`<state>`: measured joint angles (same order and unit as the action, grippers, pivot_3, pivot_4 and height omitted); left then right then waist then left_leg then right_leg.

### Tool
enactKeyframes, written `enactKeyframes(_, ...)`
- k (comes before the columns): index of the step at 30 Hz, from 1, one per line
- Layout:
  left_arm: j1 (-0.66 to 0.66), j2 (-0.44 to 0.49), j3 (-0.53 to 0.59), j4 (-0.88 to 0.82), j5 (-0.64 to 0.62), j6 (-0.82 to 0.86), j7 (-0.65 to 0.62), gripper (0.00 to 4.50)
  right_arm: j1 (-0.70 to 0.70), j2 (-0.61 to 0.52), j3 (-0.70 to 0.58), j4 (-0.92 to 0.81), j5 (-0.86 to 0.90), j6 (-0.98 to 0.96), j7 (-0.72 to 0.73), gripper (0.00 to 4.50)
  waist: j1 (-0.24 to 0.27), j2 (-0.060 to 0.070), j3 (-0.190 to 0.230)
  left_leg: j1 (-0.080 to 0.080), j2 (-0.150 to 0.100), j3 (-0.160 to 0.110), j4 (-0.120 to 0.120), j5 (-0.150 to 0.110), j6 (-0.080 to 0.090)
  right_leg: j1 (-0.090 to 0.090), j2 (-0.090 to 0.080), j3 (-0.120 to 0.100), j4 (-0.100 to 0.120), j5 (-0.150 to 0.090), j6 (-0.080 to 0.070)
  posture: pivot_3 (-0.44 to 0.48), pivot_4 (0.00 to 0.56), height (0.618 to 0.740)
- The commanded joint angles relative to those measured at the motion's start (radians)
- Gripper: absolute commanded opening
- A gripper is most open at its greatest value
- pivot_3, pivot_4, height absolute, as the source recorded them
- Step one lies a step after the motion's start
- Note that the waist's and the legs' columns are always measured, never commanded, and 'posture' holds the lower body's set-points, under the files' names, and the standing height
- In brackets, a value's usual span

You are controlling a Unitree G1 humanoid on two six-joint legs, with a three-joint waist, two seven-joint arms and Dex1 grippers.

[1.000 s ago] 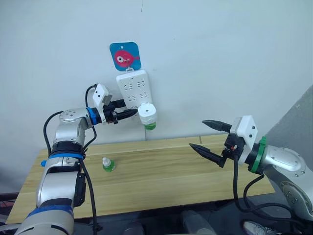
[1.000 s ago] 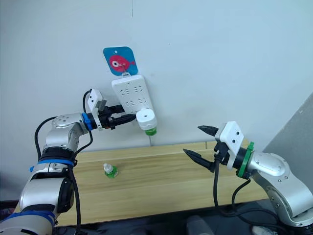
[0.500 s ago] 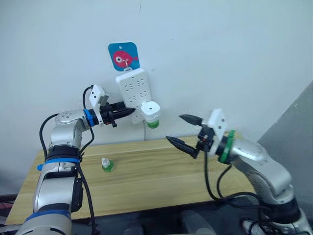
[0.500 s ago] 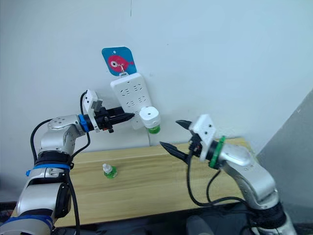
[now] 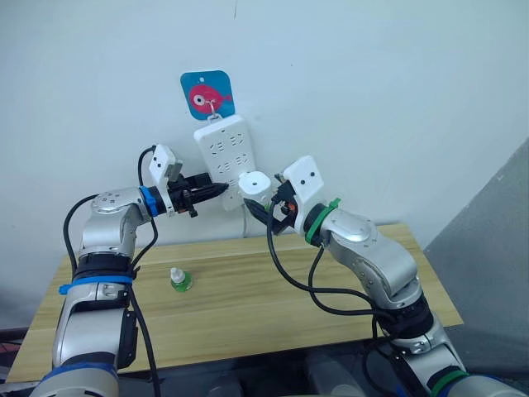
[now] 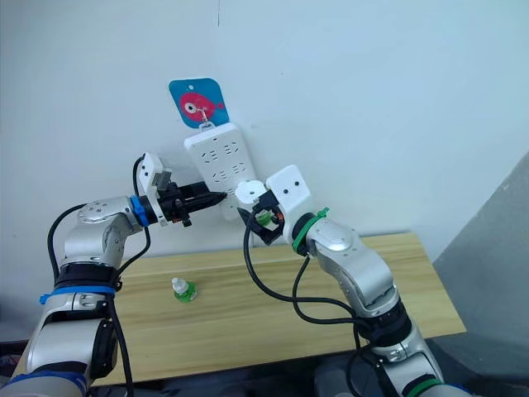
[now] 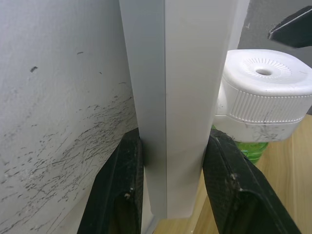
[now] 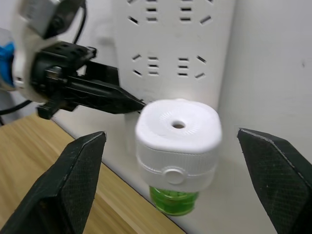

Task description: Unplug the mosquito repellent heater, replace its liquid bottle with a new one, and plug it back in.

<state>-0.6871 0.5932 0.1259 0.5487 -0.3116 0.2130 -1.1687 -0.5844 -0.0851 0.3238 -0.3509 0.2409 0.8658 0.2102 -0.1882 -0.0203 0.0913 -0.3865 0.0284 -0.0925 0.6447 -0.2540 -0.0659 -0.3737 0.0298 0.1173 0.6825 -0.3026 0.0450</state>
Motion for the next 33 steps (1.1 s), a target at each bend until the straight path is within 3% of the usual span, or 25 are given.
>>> enactKeyframes(1,0.006,0.003,-0.014,-0.041,-0.001,0.001,-0.004,1.33,-0.032,0.034,0.0,-0.01,-0.024,0.029,-0.031,4.5,0.0,0.0,0.0,0.0,0.0,-0.001,0.0,0.0,0.0,0.0,0.0,-0.001,0.0,0.0,0.0,-0.173,0.076,0.74)
enactKeyframes(11,0.006,0.001,-0.017,-0.044,0.002,-0.005,0.005,1.33,-0.068,0.142,0.002,0.101,-0.095,-0.006,-0.1,4.5,-0.005,0.001,0.001,-0.001,-0.001,-0.003,0.0,0.0,0.0,0.001,0.0,-0.002,0.0,0.0,0.0,-0.167,0.076,0.74)
enactKeyframes(29,0.017,0.006,-0.014,-0.051,0.003,-0.011,0.008,1.33,-0.121,0.202,-0.048,0.234,-0.107,-0.067,-0.073,4.5,-0.006,0.001,0.001,-0.003,0.0,-0.008,0.0,0.0,0.0,0.0,0.0,-0.008,0.0,0.0,0.0,-0.149,0.062,0.74)
enactKeyframes(33,0.019,0.009,-0.016,-0.055,0.006,-0.013,0.01,1.33,-0.127,0.212,-0.051,0.253,-0.105,-0.075,-0.073,3.57,-0.006,0.002,0.001,-0.005,-0.001,-0.011,0.0,0.0,0.0,0.0,-0.001,-0.011,0.0,0.0,-0.001,-0.146,0.062,0.74)
